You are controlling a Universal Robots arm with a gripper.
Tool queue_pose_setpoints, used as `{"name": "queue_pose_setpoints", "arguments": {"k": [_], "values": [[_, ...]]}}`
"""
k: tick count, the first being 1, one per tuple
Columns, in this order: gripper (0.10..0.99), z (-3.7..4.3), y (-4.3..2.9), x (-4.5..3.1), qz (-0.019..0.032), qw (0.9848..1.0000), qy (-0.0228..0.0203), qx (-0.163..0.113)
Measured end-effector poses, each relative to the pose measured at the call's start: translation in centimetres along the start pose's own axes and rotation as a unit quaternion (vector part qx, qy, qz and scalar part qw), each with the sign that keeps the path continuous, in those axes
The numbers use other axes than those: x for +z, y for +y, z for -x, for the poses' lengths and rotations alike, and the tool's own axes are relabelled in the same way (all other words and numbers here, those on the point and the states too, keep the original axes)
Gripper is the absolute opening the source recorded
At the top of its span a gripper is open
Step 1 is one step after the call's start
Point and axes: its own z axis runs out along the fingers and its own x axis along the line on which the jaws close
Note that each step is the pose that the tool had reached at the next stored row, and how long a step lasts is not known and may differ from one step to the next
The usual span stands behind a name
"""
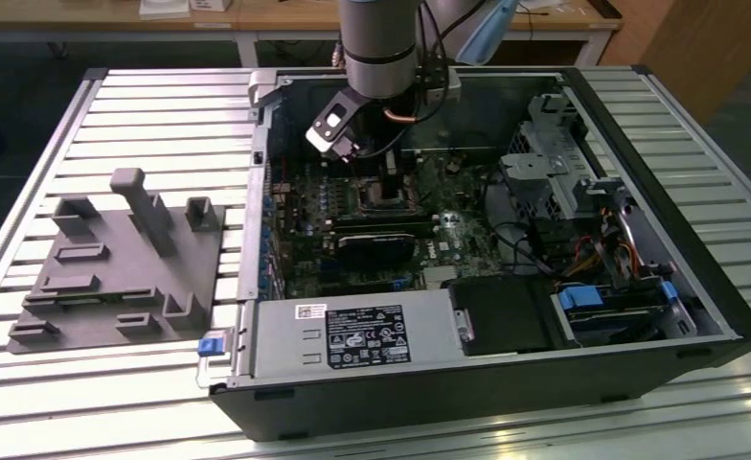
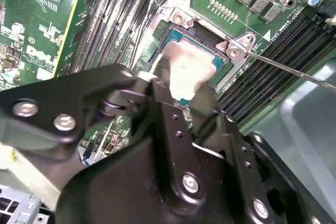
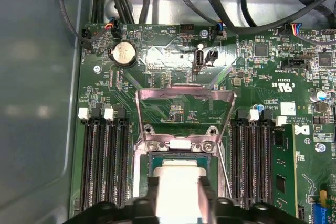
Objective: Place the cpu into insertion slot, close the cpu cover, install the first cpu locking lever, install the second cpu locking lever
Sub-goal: 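Place the cpu into insertion slot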
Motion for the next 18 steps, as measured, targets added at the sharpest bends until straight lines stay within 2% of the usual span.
{"name": "queue_pose_setpoints", "arguments": {"k": [1, 2, 3, 4, 7, 13, 14, 18], "values": [[0.361, 0.0, 0.0, 0.0, 0.0, 1.0, 0.0, 0.0], [0.361, 0.0, 0.0, 0.0, 0.0, 1.0, 0.0, 0.0], [0.302, 0.0, 0.0, 0.0, 0.0, 1.0, 0.0, 0.0], [0.302, 0.0, 0.0, -0.01, 0.0, 1.0, 0.0, 0.0], [0.125, 0.0, 0.0, -0.01, 0.0, 1.0, 0.0, 0.0], [0.106, 0.0, 0.0, -0.02, 0.0, 1.0, 0.0, 0.0], [0.106, 0.0, 0.01, -0.01, -0.0019, 1.0, 0.0, 0.0], [0.106, 0.0, 0.33, 0.05, -0.0379, 0.9993, 0.0001, 0.0]]}}
